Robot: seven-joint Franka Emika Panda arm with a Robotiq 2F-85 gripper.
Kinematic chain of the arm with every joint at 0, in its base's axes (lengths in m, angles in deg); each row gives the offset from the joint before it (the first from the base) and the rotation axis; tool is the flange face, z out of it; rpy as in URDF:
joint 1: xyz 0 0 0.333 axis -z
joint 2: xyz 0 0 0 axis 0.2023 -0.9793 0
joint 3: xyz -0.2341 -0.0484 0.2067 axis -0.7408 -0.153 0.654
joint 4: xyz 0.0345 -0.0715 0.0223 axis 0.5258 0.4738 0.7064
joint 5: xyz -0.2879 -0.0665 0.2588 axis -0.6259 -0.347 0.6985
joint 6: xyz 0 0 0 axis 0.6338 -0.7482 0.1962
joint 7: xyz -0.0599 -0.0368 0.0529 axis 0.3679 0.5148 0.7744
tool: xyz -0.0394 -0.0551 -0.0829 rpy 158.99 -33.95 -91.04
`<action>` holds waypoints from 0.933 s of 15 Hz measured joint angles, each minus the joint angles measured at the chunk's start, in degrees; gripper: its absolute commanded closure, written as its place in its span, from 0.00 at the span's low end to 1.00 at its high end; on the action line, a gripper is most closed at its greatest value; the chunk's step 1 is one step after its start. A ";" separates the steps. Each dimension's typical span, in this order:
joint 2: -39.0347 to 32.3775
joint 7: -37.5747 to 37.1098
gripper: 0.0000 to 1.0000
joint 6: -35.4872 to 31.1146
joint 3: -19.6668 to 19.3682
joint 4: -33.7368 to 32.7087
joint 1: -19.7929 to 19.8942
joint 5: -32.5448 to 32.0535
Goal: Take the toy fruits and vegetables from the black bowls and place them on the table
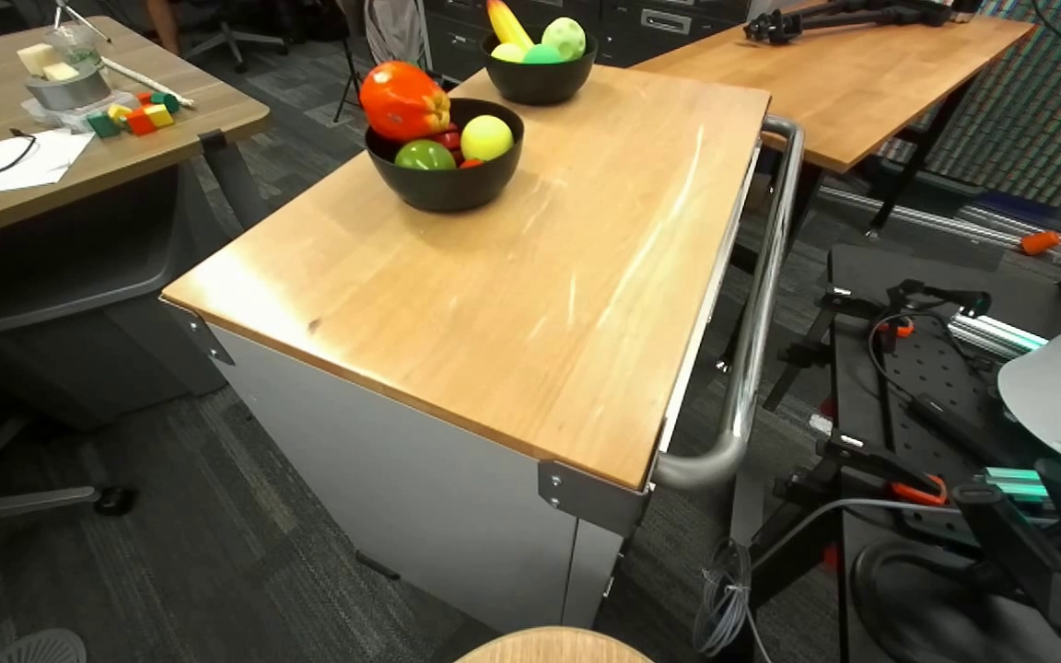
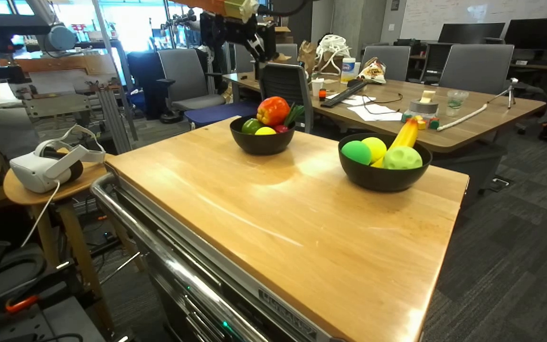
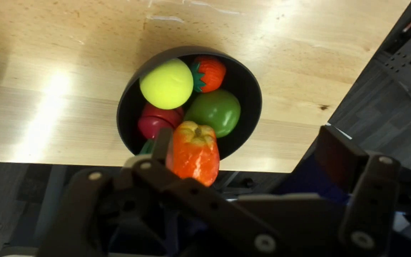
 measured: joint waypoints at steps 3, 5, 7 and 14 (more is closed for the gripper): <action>-2.16 0.00 0.00 0.11 0.45 -1.58 0.15 -0.32; -2.18 -0.05 0.00 -2.02 2.12 -1.11 1.74 -0.37; -2.77 -0.05 0.00 -7.45 3.89 -0.55 3.23 -0.52; -10.24 -0.78 0.00 -19.83 8.07 -1.95 5.25 -1.49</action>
